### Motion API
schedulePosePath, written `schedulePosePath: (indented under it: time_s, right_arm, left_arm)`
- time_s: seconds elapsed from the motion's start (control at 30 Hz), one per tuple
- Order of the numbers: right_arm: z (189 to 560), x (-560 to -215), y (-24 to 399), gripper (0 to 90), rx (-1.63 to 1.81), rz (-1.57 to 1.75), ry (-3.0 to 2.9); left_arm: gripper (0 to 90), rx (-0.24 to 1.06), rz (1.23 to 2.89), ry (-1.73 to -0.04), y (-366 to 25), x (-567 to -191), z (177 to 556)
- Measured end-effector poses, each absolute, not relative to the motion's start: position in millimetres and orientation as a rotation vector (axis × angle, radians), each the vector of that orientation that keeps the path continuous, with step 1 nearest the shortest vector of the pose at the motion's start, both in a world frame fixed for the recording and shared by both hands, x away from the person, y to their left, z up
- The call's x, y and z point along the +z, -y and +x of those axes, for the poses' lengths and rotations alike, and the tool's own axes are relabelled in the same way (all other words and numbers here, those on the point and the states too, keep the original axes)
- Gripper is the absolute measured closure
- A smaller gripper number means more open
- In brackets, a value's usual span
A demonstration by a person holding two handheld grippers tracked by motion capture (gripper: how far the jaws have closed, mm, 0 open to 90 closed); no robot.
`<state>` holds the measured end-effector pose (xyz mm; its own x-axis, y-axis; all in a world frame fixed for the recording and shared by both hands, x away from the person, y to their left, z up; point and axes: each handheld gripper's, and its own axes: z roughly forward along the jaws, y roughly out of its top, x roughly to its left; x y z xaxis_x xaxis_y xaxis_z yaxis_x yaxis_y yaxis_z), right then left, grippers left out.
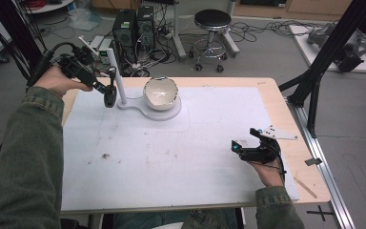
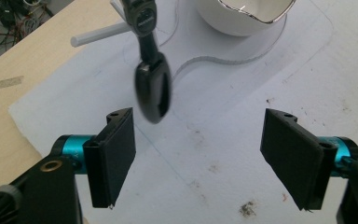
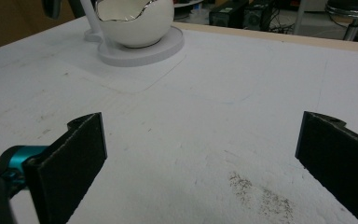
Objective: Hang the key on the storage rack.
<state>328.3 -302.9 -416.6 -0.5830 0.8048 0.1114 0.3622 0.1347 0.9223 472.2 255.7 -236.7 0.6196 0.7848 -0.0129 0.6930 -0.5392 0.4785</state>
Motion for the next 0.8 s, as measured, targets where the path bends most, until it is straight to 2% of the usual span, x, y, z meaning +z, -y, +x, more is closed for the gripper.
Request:
schedulePosePath:
  time_s: [0.3, 0.8]
  right_arm:
    - [328.2, -416.7, 302.4, 0.8, 1.443, 1.124, -2.013]
    - [328.4, -417.0, 302.7, 0.8, 1.446, 1.122, -2.019]
  left_arm:
    - [22.3, 0.282, 2.36, -1.128, -262.5, -248.1, 447.0]
    - [7.4, 0.265, 2.308, -1.126, -255.2, -274.4, 427.2]
